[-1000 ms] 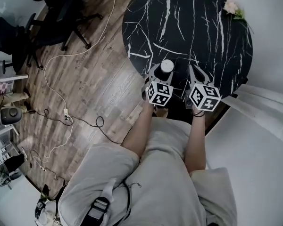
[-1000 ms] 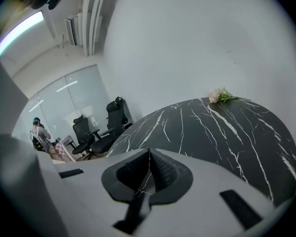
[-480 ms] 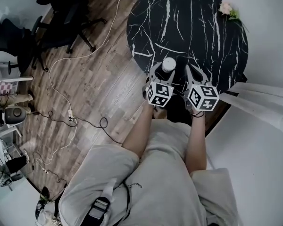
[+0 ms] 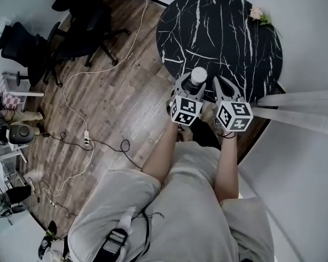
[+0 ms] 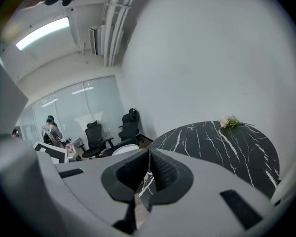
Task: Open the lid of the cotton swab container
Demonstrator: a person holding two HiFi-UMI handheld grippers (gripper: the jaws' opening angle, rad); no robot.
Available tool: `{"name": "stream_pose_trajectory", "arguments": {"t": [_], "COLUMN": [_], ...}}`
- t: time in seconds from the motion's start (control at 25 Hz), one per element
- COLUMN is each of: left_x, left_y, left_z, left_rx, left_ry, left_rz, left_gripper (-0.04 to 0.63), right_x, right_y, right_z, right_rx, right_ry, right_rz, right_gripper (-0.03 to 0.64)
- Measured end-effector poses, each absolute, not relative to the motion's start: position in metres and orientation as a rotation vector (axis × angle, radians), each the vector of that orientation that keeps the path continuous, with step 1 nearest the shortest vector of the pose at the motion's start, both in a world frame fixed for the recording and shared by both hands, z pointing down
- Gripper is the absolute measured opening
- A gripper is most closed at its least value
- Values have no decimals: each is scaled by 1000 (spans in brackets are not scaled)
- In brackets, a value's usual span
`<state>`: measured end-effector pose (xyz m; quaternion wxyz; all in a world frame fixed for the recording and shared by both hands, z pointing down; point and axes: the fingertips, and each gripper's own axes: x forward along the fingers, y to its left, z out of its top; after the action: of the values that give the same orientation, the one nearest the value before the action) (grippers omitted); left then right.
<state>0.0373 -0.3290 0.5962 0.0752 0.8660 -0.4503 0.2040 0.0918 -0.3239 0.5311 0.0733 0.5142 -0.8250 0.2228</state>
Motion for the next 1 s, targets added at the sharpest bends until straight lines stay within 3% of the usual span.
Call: {"name": "stream_pose_trajectory", "arguments": {"t": [0.48, 1.0], "left_x": [10, 12], "left_y": [-245, -223], "left_z": [570, 556], "left_rx": [2663, 2752], "left_ry": [-1342, -1256], "left_rz": [603, 578], "left_gripper": [250, 250], "right_x": [61, 40], "right_y": [-245, -218], "right_z": [499, 472], "right_rx": [1593, 1588], "right_ry": [-2543, -2575], "right_rz": [592, 456], "right_gripper": [35, 37]}}
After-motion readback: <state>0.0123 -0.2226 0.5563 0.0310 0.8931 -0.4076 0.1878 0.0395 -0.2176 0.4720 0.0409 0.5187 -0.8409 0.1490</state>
